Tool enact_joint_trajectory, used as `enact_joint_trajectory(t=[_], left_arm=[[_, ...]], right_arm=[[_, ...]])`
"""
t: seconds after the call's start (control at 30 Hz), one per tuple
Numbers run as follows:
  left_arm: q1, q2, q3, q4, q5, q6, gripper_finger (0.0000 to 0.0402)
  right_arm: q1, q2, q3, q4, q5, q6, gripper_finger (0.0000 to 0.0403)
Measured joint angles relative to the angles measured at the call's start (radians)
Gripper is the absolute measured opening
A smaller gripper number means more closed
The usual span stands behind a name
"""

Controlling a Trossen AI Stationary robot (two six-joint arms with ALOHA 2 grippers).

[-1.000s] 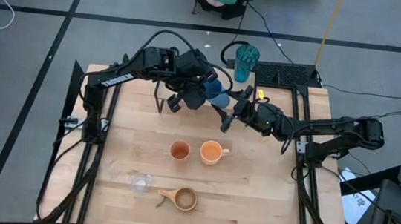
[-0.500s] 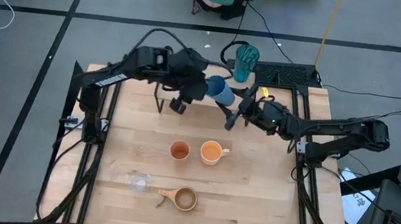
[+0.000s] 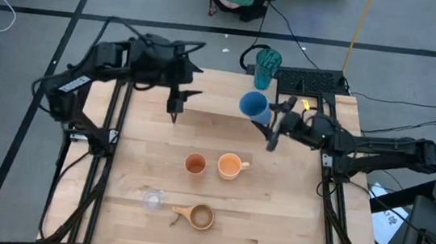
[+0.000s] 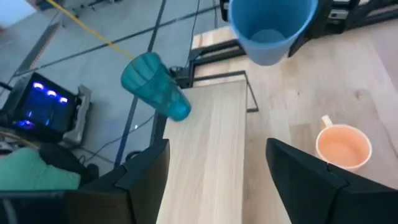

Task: Stack small to large cups/mugs on shelf
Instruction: Put the light blue cup on the shelf

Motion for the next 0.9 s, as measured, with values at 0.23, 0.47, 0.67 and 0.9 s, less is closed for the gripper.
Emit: enact_joint_trajectory(t=[0.23,0.47,0.67,0.9], left_arm=[[0.009,-0.127,-0.42,0.481,0.004,-0.092,0.0269],[0.016,-0.146,-0.702,0.941,0.142,-0.138,0.0269],[0.02,-0.146,-0.827,1.215,0.32,-0.252,0.0271],[0.008,-0.146,-0.879,1.286,0.355,-0.294,0.0334]], right_arm=[[0.0,0.039,-0.113,0.366,-0.133,0.045,0.0276],[-0.005,0.128,-0.115,0.584,-0.177,0.087,0.0276],[-0.008,0.205,-0.115,0.706,-0.18,0.098,0.0276],[-0.024,0.313,-0.066,0.793,-0.281,0.186,0.0277]])
